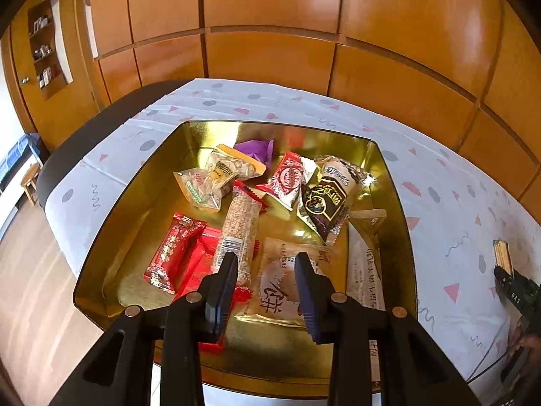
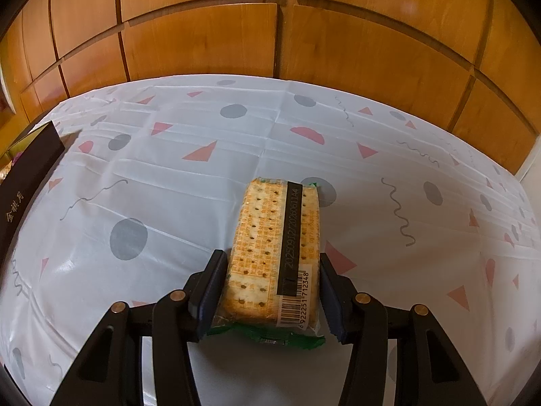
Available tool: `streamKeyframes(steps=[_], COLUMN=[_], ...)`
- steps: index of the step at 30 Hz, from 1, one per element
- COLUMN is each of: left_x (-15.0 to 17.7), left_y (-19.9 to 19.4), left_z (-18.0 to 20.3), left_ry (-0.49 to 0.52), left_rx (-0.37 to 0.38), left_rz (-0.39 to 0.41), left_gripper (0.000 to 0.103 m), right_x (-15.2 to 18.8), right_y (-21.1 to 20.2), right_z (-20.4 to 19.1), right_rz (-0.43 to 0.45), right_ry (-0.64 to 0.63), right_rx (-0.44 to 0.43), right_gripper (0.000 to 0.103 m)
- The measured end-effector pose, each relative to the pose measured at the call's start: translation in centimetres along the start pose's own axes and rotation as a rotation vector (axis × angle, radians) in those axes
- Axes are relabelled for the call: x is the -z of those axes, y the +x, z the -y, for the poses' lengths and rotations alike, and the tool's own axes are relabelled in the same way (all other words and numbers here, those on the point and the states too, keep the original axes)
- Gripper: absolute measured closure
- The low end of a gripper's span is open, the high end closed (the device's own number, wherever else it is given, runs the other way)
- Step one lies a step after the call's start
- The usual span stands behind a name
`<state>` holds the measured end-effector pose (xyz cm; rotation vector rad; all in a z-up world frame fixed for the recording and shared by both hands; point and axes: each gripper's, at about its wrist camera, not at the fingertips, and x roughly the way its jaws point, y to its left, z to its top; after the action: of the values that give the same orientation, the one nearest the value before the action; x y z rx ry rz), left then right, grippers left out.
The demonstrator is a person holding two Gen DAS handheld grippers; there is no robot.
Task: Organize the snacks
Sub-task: 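Hold the cracker pack raised above the table with the right tool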
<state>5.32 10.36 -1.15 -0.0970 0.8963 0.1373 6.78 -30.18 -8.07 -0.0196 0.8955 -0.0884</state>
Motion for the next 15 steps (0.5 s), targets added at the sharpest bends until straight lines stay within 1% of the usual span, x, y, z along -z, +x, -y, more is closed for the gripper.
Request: streamKeyframes(steps=[11, 15], left_x=[0.26, 0.47], left_y=[-0.34, -0.19], left_z=[0.79, 0.92], left_ry=[0.026, 0.036], left_rx=[0.008, 0.020], left_rz=[0.005, -0.012], left_gripper=[0.068, 0.068], right_x=[0.07, 0.05], right_y=[-0.13, -0.13], right_z=[0.03, 0.03], right_rz=[0.005, 0.005], right_ry=[0.007, 0.006], right_rx=[-0.001, -0.001], right_gripper=[0.049, 0.049])
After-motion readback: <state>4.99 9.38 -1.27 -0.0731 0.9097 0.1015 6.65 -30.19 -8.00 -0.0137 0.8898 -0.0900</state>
